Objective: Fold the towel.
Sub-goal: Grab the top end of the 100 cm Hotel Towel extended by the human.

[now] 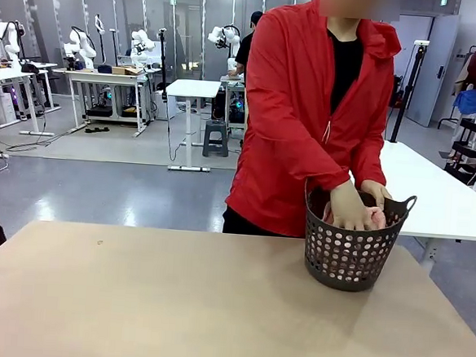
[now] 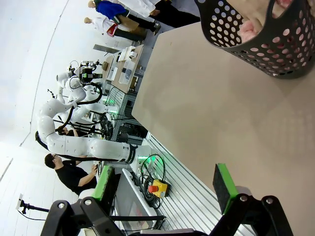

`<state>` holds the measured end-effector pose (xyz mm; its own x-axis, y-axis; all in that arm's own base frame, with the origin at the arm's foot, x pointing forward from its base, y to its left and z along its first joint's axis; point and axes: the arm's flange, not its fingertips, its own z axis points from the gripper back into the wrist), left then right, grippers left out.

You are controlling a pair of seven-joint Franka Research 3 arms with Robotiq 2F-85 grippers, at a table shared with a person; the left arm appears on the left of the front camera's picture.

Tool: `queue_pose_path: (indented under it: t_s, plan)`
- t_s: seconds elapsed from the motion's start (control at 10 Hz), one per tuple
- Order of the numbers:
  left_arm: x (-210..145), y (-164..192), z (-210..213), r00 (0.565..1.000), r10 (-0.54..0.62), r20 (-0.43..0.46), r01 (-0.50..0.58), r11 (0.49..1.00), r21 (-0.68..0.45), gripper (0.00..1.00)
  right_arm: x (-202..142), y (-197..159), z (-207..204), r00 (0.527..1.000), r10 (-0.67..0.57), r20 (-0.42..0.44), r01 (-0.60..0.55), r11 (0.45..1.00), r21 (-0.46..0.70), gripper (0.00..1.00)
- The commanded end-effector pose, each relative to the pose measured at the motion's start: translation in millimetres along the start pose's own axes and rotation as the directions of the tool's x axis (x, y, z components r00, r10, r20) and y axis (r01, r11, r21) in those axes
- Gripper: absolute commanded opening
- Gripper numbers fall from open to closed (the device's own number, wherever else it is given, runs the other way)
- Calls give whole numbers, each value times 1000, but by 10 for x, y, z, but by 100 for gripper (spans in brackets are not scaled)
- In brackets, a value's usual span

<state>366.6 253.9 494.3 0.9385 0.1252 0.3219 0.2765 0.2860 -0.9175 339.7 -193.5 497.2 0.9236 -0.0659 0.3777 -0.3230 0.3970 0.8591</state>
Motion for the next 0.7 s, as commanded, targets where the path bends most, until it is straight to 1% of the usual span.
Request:
queue_pose_path:
  t_s: [0.0, 0.6]
  plan:
    - [-36, -11, -3, 1000, -7, -8, 7, 1000, -9, 100, 2, 6, 6, 1000, 22, 1, -22, 1000, 12, 100]
    - [-36, -11, -3, 1000, -7, -8, 7, 1000, -9, 100, 2, 6, 6, 1000, 22, 1, -22, 1000, 12, 100]
